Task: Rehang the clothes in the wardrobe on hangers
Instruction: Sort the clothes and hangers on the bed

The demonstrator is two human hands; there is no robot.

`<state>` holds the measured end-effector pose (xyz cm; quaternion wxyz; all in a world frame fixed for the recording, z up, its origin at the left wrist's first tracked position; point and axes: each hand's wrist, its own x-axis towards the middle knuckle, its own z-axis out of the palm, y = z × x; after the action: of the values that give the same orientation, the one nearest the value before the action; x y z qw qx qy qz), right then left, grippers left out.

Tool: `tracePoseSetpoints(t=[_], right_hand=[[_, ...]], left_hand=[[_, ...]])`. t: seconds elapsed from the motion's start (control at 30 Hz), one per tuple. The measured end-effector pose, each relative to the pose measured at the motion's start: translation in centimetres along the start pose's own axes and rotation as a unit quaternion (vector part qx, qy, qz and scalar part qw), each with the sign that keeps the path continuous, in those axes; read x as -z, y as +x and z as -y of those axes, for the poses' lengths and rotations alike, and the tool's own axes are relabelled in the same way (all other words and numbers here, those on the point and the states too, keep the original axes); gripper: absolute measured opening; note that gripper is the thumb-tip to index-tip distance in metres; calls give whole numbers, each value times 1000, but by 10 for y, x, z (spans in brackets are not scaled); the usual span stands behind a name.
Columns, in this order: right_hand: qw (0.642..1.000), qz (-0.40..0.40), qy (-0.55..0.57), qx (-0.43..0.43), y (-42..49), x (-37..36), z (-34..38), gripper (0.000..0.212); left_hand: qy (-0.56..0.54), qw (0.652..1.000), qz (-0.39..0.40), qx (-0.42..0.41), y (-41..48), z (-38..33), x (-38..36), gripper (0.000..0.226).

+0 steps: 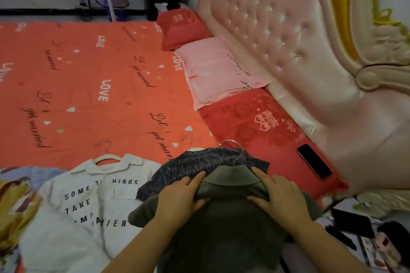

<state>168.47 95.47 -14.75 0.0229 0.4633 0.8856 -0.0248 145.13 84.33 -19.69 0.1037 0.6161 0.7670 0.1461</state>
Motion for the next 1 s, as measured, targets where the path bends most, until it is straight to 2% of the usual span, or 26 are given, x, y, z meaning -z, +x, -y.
tracePoseSetpoints(t=[0.37, 0.57, 0.67, 0.77, 0.87, 1.0], right_hand=[[989, 61, 31, 128, 191, -79, -16, 75], [990, 72, -15, 120, 268, -146, 4, 73], [986, 141, 17, 92, 274, -185, 16, 71], [971, 209, 11, 116, 256, -213, 19, 69], [961, 237, 9, 140, 236, -219, 16, 65], [953, 260, 8, 155, 222, -203, 20, 63]], left_hand=[[5, 984, 29, 174, 106, 51, -53, 69], [69, 960, 52, 266, 153, 86, -105, 73], [55, 946, 127, 293, 149, 91, -136, 72], [35, 931, 187, 312, 130, 88, -156, 68], [22, 923, 199, 330, 113, 85, -157, 63], [11, 921, 174, 348, 98, 80, -136, 59]])
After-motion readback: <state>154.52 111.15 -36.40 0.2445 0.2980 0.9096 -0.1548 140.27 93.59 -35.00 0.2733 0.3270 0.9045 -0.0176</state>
